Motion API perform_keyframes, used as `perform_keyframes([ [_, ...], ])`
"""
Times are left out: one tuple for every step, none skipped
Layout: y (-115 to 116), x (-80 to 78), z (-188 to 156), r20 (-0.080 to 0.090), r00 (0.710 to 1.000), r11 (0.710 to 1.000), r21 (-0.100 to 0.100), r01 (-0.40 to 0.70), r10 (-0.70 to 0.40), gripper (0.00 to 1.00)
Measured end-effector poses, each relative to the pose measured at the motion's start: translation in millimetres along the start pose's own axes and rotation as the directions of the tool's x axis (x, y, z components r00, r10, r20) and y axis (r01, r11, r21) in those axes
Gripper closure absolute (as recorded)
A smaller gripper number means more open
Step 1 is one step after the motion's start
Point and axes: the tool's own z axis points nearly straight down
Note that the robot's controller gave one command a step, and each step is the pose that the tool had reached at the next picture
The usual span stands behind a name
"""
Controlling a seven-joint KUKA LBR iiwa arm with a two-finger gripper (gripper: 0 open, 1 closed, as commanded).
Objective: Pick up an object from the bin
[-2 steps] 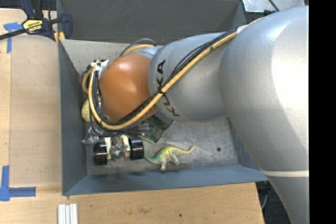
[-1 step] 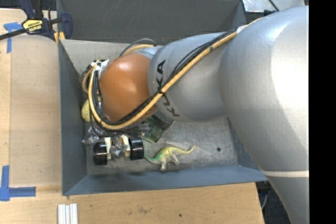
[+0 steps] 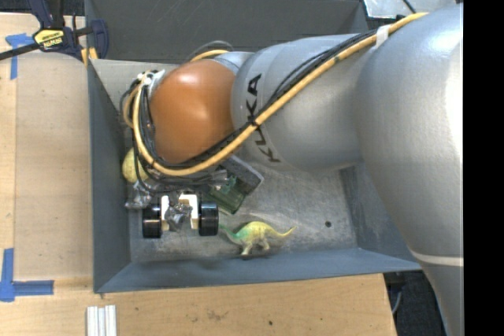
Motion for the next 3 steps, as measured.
perform_keyframes([
  [0,9.8,-30,0.003,1.000,1.000,0.002,-0.028,0.028,1.00],
  [-5,6.2,-34,0.003,1.000,1.000,0.002,-0.024,0.024,1.00],
  [-14,20.0,-94,-0.001,1.000,1.000,-0.001,-0.030,0.030,1.00],
])
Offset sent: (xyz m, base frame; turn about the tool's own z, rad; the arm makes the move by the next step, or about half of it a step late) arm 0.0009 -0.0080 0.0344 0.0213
